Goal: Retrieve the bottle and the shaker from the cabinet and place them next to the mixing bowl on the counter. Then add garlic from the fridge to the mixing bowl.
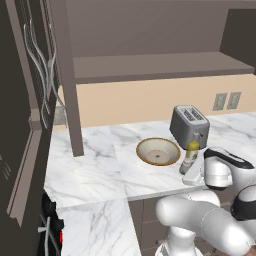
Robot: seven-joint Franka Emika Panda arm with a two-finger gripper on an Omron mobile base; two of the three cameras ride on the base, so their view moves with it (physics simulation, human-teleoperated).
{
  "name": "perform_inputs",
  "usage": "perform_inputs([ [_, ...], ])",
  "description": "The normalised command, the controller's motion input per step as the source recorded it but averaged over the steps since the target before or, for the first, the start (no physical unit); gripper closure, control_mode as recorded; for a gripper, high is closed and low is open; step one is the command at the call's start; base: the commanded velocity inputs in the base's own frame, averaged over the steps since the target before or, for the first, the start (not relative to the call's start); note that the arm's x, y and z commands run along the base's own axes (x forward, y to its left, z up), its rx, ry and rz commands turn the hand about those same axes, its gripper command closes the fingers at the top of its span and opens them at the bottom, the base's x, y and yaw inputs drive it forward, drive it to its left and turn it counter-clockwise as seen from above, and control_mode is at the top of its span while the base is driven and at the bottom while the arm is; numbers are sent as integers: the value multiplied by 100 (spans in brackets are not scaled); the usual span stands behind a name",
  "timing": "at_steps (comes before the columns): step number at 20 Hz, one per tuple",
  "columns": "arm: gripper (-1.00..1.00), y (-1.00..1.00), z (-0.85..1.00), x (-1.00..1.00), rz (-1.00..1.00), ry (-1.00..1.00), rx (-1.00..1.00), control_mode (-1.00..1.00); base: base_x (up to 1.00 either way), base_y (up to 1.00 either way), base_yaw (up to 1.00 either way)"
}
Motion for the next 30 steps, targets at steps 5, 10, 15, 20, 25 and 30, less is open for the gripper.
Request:
perform_inputs([
  [5,-100,1,-2,0,-3,0,0,-100,0,0,0],
  [10,-100,0,0,0,-1,0,0,-100,0,0,0],
  [15,-100,0,0,0,0,0,0,-100,0,0,0],
  [20,-100,8,-11,-8,0,0,0,-100,0,0,0],
  [25,-100,10,-19,-24,0,0,0,-100,0,0,0],
  [30,-100,-3,9,-7,-1,0,0,-100,0,0,0],
])
